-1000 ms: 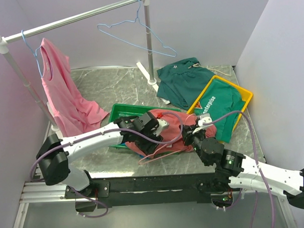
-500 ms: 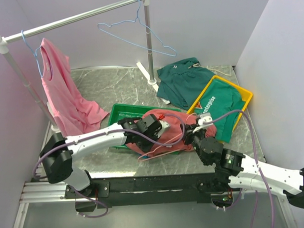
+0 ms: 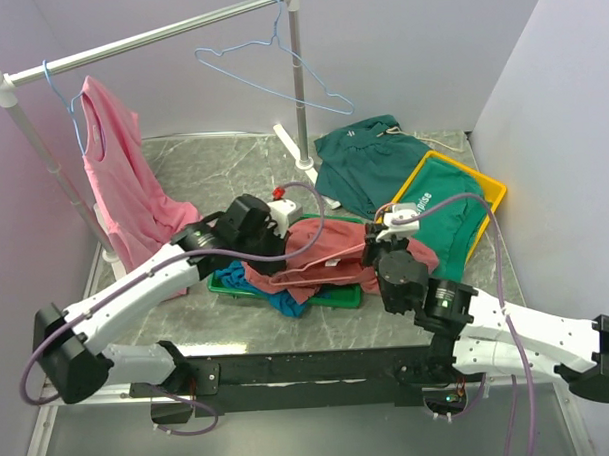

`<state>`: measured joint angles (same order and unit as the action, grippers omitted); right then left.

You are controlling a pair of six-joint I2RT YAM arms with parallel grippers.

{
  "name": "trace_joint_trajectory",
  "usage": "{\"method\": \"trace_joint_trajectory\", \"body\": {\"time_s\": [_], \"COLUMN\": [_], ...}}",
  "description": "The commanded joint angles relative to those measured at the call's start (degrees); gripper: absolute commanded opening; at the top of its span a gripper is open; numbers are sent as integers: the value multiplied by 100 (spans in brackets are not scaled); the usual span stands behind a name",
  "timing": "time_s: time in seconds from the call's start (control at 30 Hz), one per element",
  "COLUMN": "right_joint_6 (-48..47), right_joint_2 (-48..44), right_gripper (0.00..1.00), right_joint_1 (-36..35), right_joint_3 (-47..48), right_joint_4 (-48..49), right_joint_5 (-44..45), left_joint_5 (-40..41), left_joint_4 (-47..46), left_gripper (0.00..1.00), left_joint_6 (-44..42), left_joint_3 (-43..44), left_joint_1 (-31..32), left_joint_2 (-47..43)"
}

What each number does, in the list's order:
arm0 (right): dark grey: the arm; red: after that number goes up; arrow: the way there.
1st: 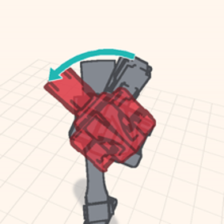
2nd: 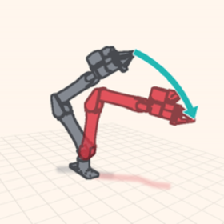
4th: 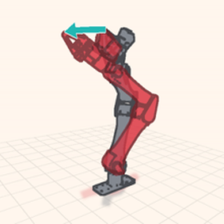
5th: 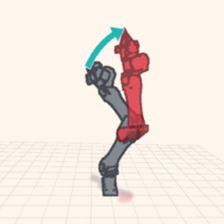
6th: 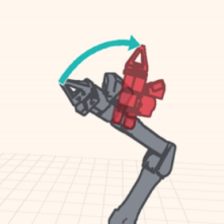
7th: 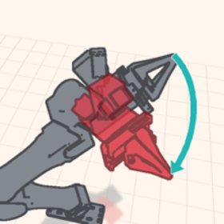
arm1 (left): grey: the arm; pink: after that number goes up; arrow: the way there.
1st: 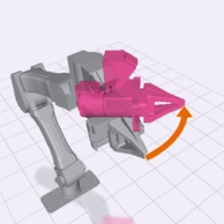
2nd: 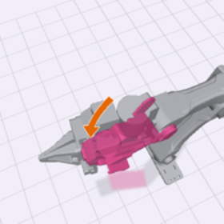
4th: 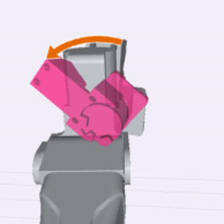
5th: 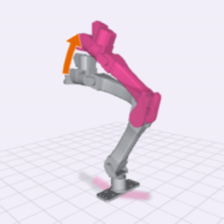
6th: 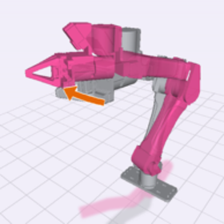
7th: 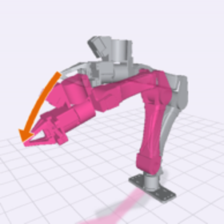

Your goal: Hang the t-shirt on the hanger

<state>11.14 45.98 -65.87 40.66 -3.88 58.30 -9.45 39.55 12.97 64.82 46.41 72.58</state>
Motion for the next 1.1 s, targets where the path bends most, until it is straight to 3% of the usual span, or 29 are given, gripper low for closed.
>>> {"method": "trace_joint_trajectory", "body": {"time_s": [0.0,0.23,0.47,0.6,0.9,1.07], "right_joint_6": [-541,-1061,-1008,-1061,-1456,-1395], "right_joint_2": [315,395,377,465,720,789], "right_gripper": [0,0,0,0,0,0], "right_joint_1": [-32,345,1066,1120,1120,971], "right_joint_3": [495,644,881,961,1285,1882], "right_joint_4": [368,722,520,563,784,696], "right_joint_5": [919,727,165,67,190,-293], "left_joint_5": [-434,-680,-725,-830,-1085,-1173], "left_joint_4": [-255,-18,176,62,79,26], "left_gripper": [1,1,1,1,1,1], "left_joint_6": [-40,-172,-225,-216,-216,-207], "left_joint_3": [-136,-83,66,233,1533,2033], "left_joint_1": [-281,-783,-871,-897,-950,-959], "left_joint_2": [-489,-876,-1061,-1131,-974,-781]}}
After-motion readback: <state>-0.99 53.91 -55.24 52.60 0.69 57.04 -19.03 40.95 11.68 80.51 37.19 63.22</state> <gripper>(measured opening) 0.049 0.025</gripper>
